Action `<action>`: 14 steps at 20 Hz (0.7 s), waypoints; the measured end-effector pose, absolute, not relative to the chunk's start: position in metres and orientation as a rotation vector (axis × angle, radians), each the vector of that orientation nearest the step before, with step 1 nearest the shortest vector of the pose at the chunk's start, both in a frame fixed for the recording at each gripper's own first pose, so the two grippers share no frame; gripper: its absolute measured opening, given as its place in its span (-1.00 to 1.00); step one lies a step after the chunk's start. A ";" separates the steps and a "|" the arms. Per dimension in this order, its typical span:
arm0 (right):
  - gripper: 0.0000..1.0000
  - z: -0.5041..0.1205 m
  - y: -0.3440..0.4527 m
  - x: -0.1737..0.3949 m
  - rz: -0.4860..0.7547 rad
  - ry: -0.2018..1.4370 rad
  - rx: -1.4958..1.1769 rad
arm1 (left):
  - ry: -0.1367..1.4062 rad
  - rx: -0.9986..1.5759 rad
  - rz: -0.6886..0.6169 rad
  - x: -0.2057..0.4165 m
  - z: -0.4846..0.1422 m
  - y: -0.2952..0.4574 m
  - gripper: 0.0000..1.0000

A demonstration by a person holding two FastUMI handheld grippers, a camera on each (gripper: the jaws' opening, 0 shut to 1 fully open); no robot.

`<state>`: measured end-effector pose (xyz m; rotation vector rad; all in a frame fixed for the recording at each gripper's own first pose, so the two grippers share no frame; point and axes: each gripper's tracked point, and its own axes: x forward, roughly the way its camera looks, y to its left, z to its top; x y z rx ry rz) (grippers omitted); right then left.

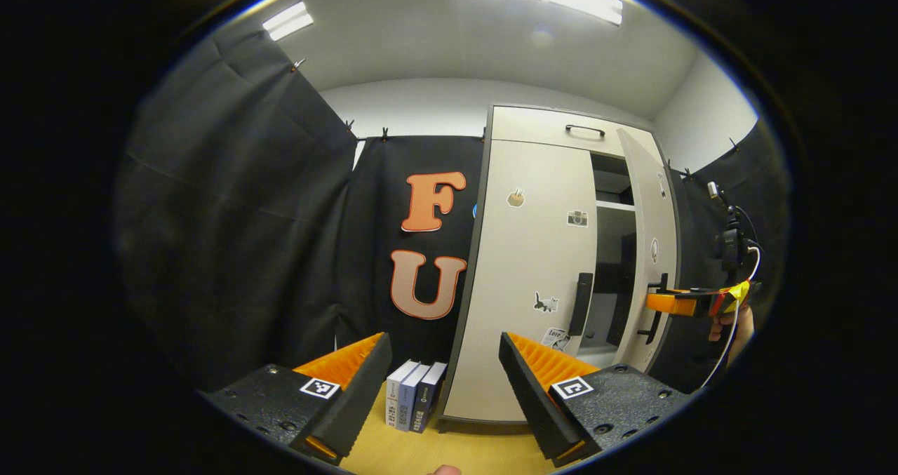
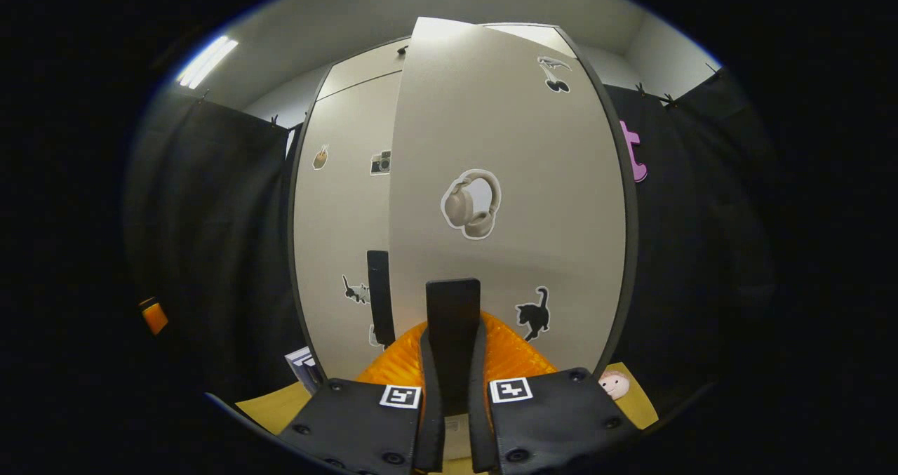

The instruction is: Open the right door of the double-door shoe cabinet with the right hand, and open the left door with the left hand.

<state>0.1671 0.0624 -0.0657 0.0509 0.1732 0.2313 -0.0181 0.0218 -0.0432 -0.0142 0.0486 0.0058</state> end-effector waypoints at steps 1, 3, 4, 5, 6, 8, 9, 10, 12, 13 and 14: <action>-0.55 -0.065 0.058 0.162 0.233 0.174 0.044 | 0.047 -0.013 0.004 -0.018 -0.043 0.020 0.89; -0.55 -0.063 0.048 0.152 0.233 0.173 0.025 | 0.045 -0.011 -0.001 -0.019 -0.043 0.016 0.89; -0.55 -0.062 0.043 0.146 0.231 0.172 0.017 | 0.045 -0.012 -0.003 -0.019 -0.044 0.015 0.89; -0.55 -0.061 0.037 0.142 0.229 0.170 0.014 | 0.044 -0.013 -0.005 -0.019 -0.044 0.013 0.89; -0.55 -0.060 0.031 0.137 0.227 0.169 0.015 | 0.045 -0.015 -0.008 -0.018 -0.045 0.011 0.89; -0.55 -0.057 0.017 0.125 0.224 0.168 0.027 | 0.049 -0.020 -0.019 -0.014 -0.047 0.005 0.89; -0.55 -0.057 0.011 0.121 0.220 0.169 0.034 | 0.052 -0.023 -0.025 -0.014 -0.049 0.002 0.89; -0.56 -0.055 0.004 0.117 0.214 0.168 0.036 | 0.056 -0.026 -0.032 -0.013 -0.051 -0.001 0.89; -0.57 -0.054 -0.011 0.110 0.195 0.165 0.025 | 0.062 -0.034 -0.046 -0.010 -0.054 -0.008 0.89; -0.56 -0.053 -0.018 0.108 0.184 0.164 0.015 | 0.064 -0.037 -0.054 -0.009 -0.055 -0.012 0.89; -0.57 -0.052 -0.023 0.106 0.173 0.165 0.008 | 0.066 -0.039 -0.063 -0.008 -0.055 -0.016 0.89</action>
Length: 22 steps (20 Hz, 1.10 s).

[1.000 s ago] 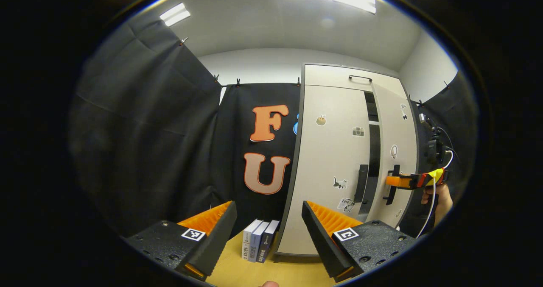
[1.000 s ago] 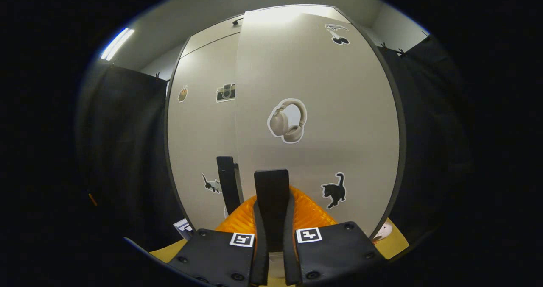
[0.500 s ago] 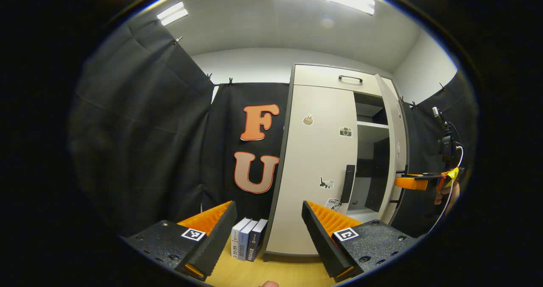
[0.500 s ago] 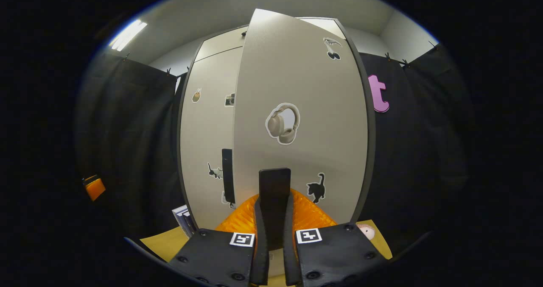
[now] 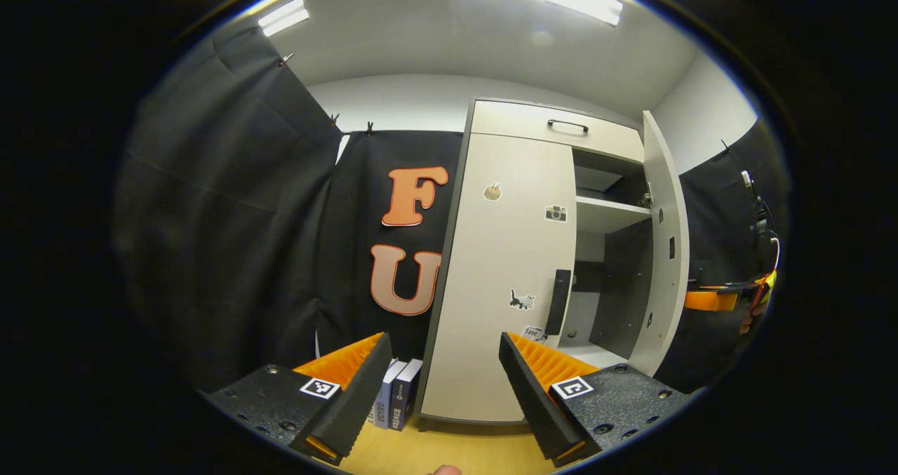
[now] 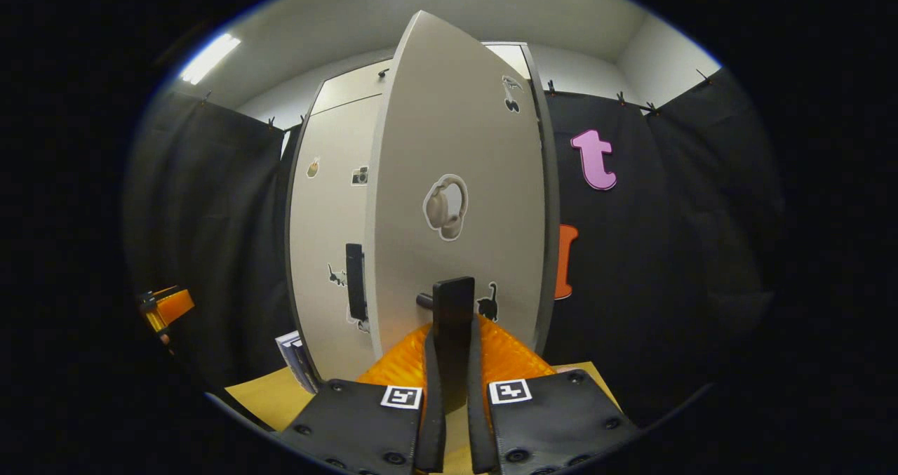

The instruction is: Open the right door of the double-door shoe cabinet with the right hand, and open the left door with the left hand.

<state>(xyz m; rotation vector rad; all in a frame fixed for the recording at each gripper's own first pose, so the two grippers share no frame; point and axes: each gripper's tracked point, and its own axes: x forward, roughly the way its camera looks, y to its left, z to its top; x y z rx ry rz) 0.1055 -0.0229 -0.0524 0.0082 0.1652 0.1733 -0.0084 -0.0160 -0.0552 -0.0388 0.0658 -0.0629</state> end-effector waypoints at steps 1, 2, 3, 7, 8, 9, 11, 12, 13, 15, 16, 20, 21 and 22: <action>-0.57 -0.052 -0.028 0.103 0.163 0.167 0.002 | 0.067 -0.040 -0.072 -0.008 -0.057 -0.020 0.89; -0.57 -0.052 -0.033 0.102 0.153 0.166 0.000 | 0.066 -0.042 -0.080 -0.009 -0.056 -0.023 0.82; -0.57 -0.051 -0.037 0.100 0.142 0.163 0.008 | 0.066 -0.044 -0.087 -0.009 -0.057 -0.026 0.88; -0.57 -0.051 -0.050 0.095 0.107 0.152 0.019 | 0.075 -0.040 -0.098 -0.011 -0.061 -0.030 0.89; -0.57 -0.050 -0.054 0.095 0.096 0.146 0.019 | 0.075 -0.038 -0.094 -0.011 -0.061 -0.028 0.82; -0.57 -0.050 -0.059 0.093 0.079 0.141 0.018 | 0.075 -0.037 -0.088 -0.012 -0.061 -0.026 0.89; -0.59 -0.052 -0.070 0.091 0.039 0.137 0.004 | 0.076 -0.041 -0.080 -0.013 -0.062 -0.024 0.89; -0.60 -0.053 -0.076 0.090 0.019 0.139 -0.012 | 0.077 -0.041 -0.080 -0.013 -0.061 -0.024 0.89; -0.60 -0.055 -0.082 0.089 0.000 0.145 -0.032 | 0.077 -0.039 -0.080 -0.012 -0.061 -0.025 0.89; -0.60 -0.054 -0.094 0.087 -0.042 0.148 -0.068 | 0.074 -0.036 -0.081 -0.012 -0.061 -0.025 0.89; -0.60 -0.055 -0.100 0.086 -0.058 0.152 -0.080 | 0.075 -0.038 -0.085 -0.012 -0.061 -0.027 0.89; -0.68 -0.053 -0.112 0.087 -0.070 0.158 -0.041 | 0.083 -0.047 -0.106 -0.013 -0.063 -0.033 0.89; -0.69 -0.053 -0.114 0.087 -0.068 0.158 -0.032 | 0.083 -0.046 -0.107 -0.014 -0.064 -0.033 0.89; -0.70 -0.053 -0.118 0.087 -0.068 0.160 -0.027 | 0.082 -0.046 -0.108 -0.014 -0.064 -0.033 0.89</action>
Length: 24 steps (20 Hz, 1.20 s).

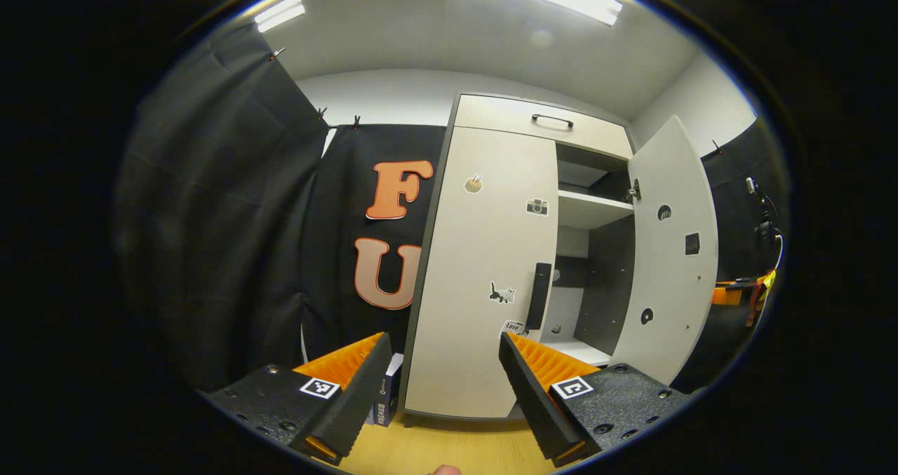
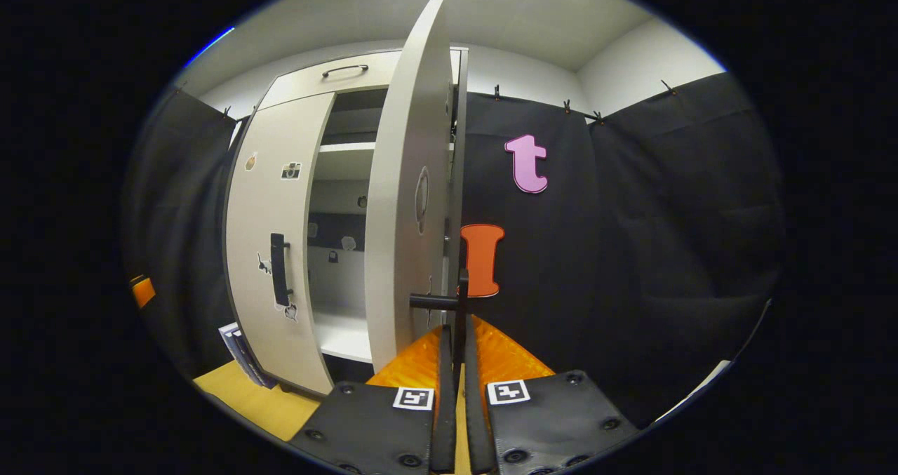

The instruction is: Open the right door of the double-door shoe cabinet with the right hand, and open the left door with the left hand.

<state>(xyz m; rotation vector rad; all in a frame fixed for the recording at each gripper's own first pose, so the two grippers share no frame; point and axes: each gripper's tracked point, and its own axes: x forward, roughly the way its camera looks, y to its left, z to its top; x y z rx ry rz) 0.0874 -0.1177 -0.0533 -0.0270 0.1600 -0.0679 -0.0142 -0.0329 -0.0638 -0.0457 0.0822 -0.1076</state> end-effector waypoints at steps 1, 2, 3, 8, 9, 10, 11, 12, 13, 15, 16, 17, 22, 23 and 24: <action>-0.71 -0.053 -0.123 0.088 -0.074 0.161 -0.022 | 0.083 -0.045 -0.107 -0.015 -0.064 -0.033 0.89; -0.74 -0.053 -0.128 0.088 -0.080 0.160 -0.017 | 0.083 -0.045 -0.106 -0.015 -0.064 -0.032 0.89; -0.74 -0.054 -0.132 0.087 -0.081 0.160 -0.002 | 0.082 -0.046 -0.102 -0.015 -0.064 -0.029 0.89; -0.74 -0.055 -0.135 0.086 -0.033 0.159 0.031 | 0.081 -0.050 -0.099 -0.016 -0.063 -0.029 0.89; -0.74 -0.055 -0.135 0.086 -0.024 0.163 0.030 | 0.080 -0.048 -0.098 -0.017 -0.062 -0.027 0.89; -0.74 -0.056 -0.135 0.086 -0.021 0.171 0.031 | 0.079 -0.047 -0.098 -0.016 -0.062 -0.026 0.89; -0.74 -0.056 -0.136 0.084 -0.024 0.178 0.030 | 0.080 -0.048 -0.098 -0.018 -0.063 -0.025 0.83; -0.74 -0.056 -0.136 0.080 -0.026 0.178 0.026 | 0.082 -0.050 -0.098 -0.017 -0.062 -0.025 0.89; -0.73 -0.052 -0.136 0.075 -0.030 0.169 0.021 | 0.084 -0.051 -0.098 -0.016 -0.062 -0.025 0.89; -0.73 -0.045 -0.137 0.062 -0.050 0.144 0.023 | 0.087 -0.052 -0.105 -0.014 -0.065 -0.026 0.89; -0.74 -0.041 -0.139 0.055 -0.067 0.130 0.026 | 0.092 -0.051 -0.114 -0.012 -0.066 -0.028 0.89; -0.74 -0.037 -0.141 0.046 -0.078 0.114 0.029 | 0.099 -0.050 -0.127 -0.007 -0.067 -0.032 0.88; -0.73 -0.032 -0.127 0.001 -0.090 0.109 0.034 | 0.107 -0.105 -0.243 0.027 -0.059 -0.075 0.89; -0.74 -0.032 -0.124 -0.007 -0.098 0.111 0.018 | 0.115 -0.119 -0.268 0.037 -0.062 -0.088 0.89; -0.74 -0.031 -0.124 -0.015 -0.114 0.106 -0.001 | 0.124 -0.128 -0.295 0.047 -0.063 -0.101 0.89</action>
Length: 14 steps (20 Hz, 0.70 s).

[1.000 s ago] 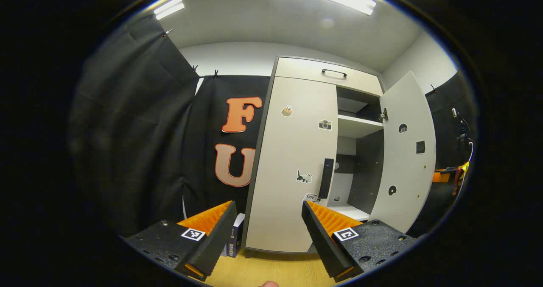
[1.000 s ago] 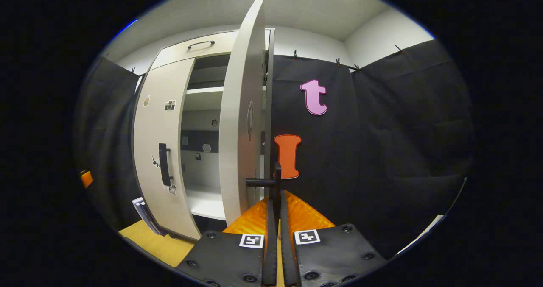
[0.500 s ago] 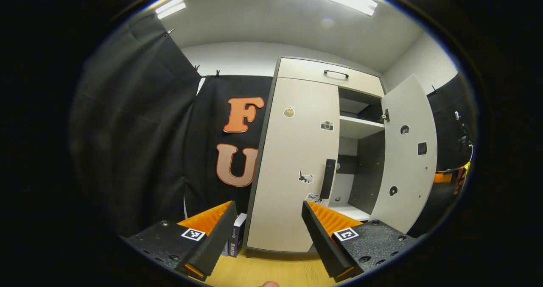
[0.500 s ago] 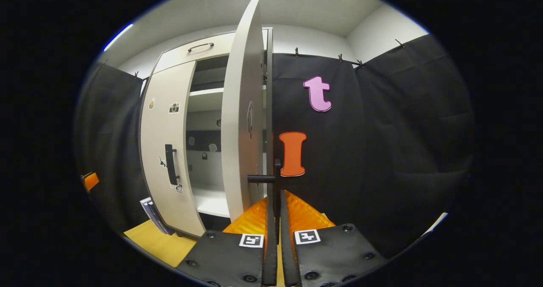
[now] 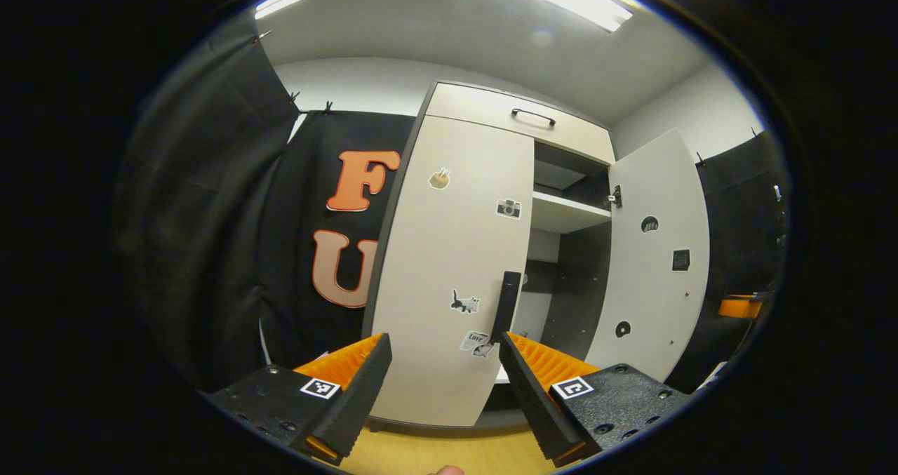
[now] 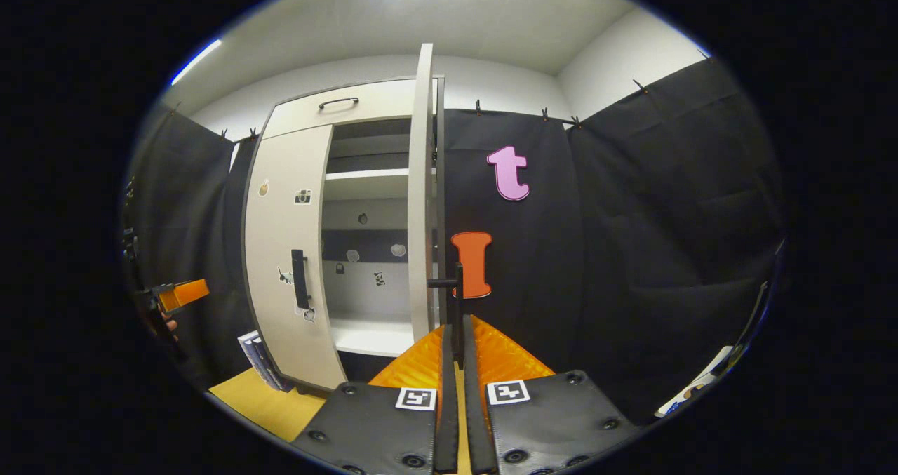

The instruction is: Open the right door of the double-door shoe cabinet with the right hand, and open the left door with the left hand.

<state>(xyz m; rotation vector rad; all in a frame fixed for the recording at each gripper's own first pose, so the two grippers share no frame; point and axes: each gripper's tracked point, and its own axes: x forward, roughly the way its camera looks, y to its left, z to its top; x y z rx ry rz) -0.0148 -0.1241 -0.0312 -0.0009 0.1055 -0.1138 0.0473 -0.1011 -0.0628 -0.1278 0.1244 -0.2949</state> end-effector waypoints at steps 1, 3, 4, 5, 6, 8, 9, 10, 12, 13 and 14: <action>-0.64 -0.029 -0.118 -0.023 -0.109 0.100 -0.011 | 0.131 -0.126 -0.319 0.059 -0.063 -0.114 0.89; -0.46 -0.030 -0.107 -0.038 -0.097 0.095 0.007 | 0.130 -0.098 -0.339 0.084 -0.065 -0.132 0.89; -0.43 -0.033 -0.104 -0.044 -0.096 0.102 0.023 | 0.126 -0.090 -0.353 0.095 -0.066 -0.142 0.89; -0.17 -0.036 -0.104 -0.048 -0.098 0.111 0.032 | 0.129 -0.092 -0.368 0.104 -0.070 -0.154 0.89; 0.17 -0.038 -0.103 -0.053 -0.099 0.117 0.037 | 0.134 -0.104 -0.391 0.111 -0.075 -0.167 0.89; 0.63 -0.040 -0.104 -0.058 -0.102 0.121 0.032 | 0.141 -0.125 -0.440 0.122 -0.082 -0.194 0.89; 0.63 -0.040 -0.107 -0.060 -0.113 0.116 0.024 | 0.146 -0.121 -0.449 0.129 -0.086 -0.204 0.83; 0.87 -0.040 -0.109 -0.062 -0.121 0.110 0.018 | 0.153 -0.108 -0.444 0.138 -0.091 -0.212 0.89; 0.87 -0.044 -0.107 -0.065 -0.114 0.122 0.013 | 0.157 -0.094 -0.442 0.155 -0.098 -0.226 0.89; 0.87 -0.047 -0.106 -0.066 -0.110 0.126 0.011 | 0.150 -0.099 -0.442 0.164 -0.100 -0.234 0.89; 0.87 -0.049 -0.108 -0.066 -0.115 0.127 0.006 | 0.148 -0.100 -0.432 0.175 -0.103 -0.237 0.89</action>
